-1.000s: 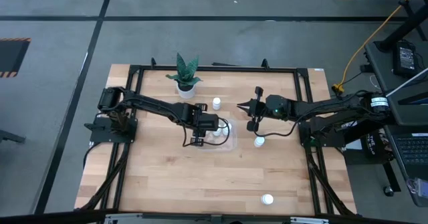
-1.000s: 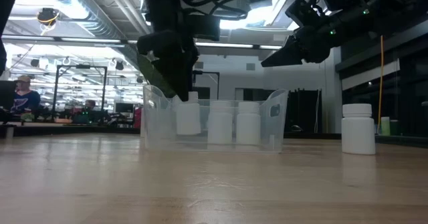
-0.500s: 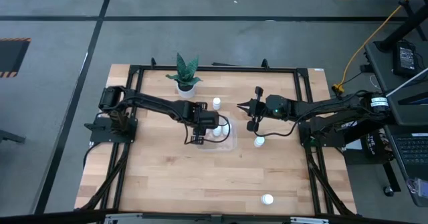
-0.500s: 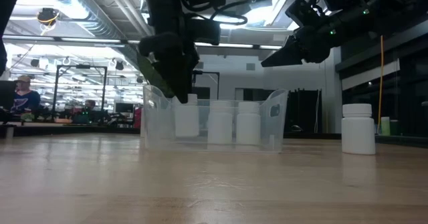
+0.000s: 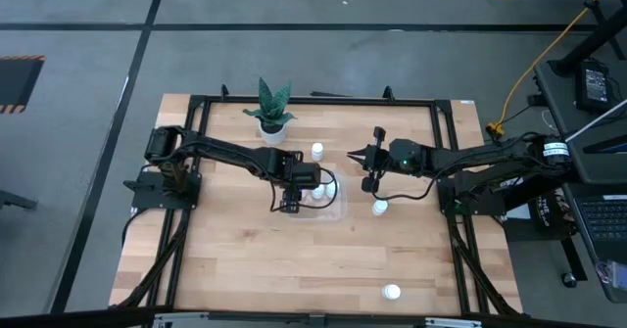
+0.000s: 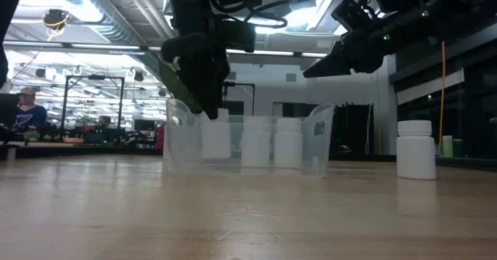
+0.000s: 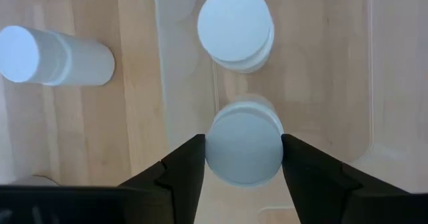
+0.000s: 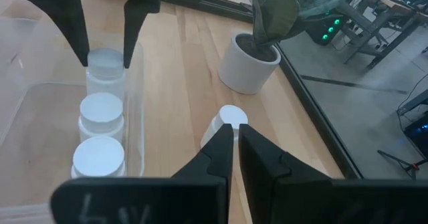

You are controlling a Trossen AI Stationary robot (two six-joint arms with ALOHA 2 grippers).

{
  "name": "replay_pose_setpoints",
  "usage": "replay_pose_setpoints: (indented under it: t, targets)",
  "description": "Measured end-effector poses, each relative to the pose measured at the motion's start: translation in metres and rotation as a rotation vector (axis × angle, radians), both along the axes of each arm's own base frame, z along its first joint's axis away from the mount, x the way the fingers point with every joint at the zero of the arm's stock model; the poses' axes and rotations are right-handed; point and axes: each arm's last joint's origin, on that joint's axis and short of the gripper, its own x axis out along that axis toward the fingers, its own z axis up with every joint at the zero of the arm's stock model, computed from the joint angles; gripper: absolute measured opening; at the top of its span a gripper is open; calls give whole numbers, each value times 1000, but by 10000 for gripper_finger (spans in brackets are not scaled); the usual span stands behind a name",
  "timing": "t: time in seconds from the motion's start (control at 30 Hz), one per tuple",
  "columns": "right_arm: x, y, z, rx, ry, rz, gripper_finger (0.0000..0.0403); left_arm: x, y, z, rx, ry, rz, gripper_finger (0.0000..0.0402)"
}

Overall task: Pick and place pill bottles into a basket
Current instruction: Put the white medicine bottle into the transparent bin

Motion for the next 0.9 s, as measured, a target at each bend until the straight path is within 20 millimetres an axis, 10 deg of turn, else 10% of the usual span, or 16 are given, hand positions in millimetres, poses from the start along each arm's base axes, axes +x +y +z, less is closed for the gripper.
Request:
replay_pose_setpoints:
  t: [0.9]
  targets:
    - [0, 0, 0, 0, 0, 0, 30, 3, -1, 3, 38, -35, -42, 205]
